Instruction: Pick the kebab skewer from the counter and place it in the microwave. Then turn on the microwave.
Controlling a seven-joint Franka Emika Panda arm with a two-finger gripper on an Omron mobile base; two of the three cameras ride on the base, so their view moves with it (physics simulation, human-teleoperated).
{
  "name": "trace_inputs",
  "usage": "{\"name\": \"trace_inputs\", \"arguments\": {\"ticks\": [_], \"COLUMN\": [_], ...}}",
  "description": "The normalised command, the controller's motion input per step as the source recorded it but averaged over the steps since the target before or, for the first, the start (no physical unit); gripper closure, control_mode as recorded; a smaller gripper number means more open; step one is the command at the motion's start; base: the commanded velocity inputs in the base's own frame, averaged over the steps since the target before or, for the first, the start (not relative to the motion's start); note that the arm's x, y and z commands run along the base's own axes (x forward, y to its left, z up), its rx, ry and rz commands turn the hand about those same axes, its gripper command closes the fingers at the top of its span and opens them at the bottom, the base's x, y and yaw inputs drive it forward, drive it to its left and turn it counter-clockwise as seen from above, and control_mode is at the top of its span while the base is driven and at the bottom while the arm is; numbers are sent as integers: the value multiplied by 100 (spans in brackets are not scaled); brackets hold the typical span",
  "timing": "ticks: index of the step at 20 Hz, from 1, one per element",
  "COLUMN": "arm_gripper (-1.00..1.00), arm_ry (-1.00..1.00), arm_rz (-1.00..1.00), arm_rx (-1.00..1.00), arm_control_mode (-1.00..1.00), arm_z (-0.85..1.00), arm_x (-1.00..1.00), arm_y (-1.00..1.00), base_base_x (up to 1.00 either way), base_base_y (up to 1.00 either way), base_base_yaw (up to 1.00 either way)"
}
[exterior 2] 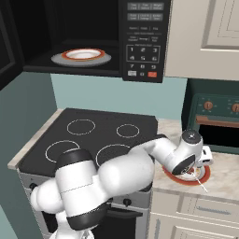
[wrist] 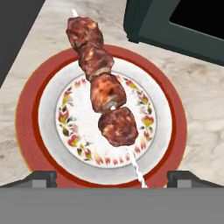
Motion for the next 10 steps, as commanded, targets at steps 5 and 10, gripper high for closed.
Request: {"name": "trace_inputs", "arguments": {"ticks": [5,10], "arm_gripper": [-100,-100], "arm_ry": [3,6], "arm_rz": [3,1], "arm_rx": [0,0], "arm_control_mode": [-100,-100], "arm_z": [-21,-23], "arm_x": [9,19], "arm_y": [-6,0], "base_base_x": [0,0], "base_base_y": [0,0], "base_base_yaw": [0,0]}}
